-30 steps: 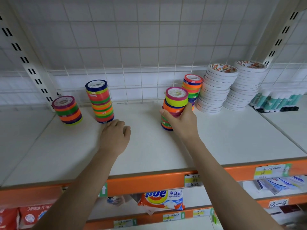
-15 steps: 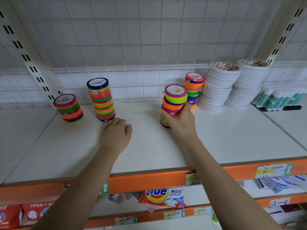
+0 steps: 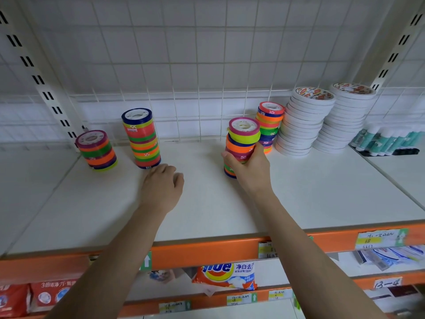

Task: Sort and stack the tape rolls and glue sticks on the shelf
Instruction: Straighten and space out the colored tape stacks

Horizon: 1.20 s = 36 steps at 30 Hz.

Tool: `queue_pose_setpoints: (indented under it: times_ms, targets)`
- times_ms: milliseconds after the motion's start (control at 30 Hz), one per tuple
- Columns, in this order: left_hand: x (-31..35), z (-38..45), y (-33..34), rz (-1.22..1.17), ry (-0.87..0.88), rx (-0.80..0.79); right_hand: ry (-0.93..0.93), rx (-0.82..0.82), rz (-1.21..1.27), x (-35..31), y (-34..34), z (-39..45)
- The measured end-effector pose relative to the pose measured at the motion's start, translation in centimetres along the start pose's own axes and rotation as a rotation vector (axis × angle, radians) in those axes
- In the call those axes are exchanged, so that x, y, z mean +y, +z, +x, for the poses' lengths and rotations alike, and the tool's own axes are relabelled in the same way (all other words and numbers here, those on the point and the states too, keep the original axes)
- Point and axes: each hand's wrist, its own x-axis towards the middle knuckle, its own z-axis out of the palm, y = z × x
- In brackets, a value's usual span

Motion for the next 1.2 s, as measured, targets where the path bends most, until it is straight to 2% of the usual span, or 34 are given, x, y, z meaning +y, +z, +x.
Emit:
queue_pose_setpoints:
  times_ms: [433, 700, 767, 933, 1200]
  targets:
    - [0.1, -0.1, -0.1, -0.004, 0.005, -0.003, -0.012, -0.156, 0.075, 0.9, 0.2, 0.8]
    - [0.1, -0.1, -0.2, -0.008, 0.004, 0.0, 0.017, 0.03, -0.018, 1.4, 1.4, 0.7]
    - [0.1, -0.1, -0.1, -0.006, 0.011, 0.0, 0.027, -0.003, -0.011, 1.3, 1.0, 0.8]
    - [0.3, -0.2, -0.3, -0.009, 0.0, 0.006, 0.035, -0.204, 0.053, 0.7, -0.3, 0.7]
    - [0.4, -0.2, -0.5, -0.004, 0.005, -0.006, 0.054, -0.079, 0.152, -0.7, 0.3, 0.1]
